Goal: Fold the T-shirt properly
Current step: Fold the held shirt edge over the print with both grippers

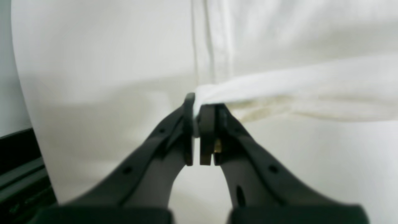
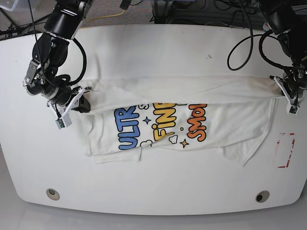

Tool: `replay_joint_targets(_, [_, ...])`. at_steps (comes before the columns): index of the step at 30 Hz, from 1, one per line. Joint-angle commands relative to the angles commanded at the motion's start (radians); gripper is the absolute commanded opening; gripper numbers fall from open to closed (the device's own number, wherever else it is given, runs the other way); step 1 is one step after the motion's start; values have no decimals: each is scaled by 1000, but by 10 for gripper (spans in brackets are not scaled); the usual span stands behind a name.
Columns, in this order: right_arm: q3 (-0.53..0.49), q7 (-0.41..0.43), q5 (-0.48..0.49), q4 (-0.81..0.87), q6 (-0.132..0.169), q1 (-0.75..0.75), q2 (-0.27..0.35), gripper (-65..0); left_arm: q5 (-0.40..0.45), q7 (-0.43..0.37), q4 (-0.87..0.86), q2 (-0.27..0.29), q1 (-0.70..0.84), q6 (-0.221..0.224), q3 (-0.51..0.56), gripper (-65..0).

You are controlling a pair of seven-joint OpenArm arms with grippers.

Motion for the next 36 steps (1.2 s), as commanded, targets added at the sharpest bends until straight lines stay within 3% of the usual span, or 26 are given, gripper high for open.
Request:
replay_joint_targets(10, [0, 48, 0, -157, 0, 84, 25, -650, 0, -54, -121, -20, -75, 0, 60, -650])
replay_joint_targets(11, [0, 55, 0, -160, 0, 86, 25, -625, 0, -55, -137, -21, -86, 0, 61, -643])
replay_joint_targets(13, [0, 63, -2, -160, 0, 86, 28, -510, 0, -55, -161, -40, -101, 0, 61, -578])
replay_joint_targets(16, [3, 64, -2, -158, 0, 81, 63, -265, 0, -55, -189, -48, -126, 0, 80, -374])
replay_joint_targets(19, [9, 64, 5, -155, 0, 69, 87, -135, 0, -55, -192, -48, -137, 0, 80, -185])
replay_joint_targets(21, [9, 64, 9, -144, 0, 48, 112, -143, -3, -55, -187, -48, -138, 0, 77, -133])
replay_joint_targets(29, [11, 64, 2, -6, 0, -112, 127, -219, -8, -58, -101, -57, -74, 0, 29, -132])
replay_joint_targets(36, [9, 104, -2, -9, 0, -178, 121, -217, -8, -222, -130, -55, 37, 0, 14, -132])
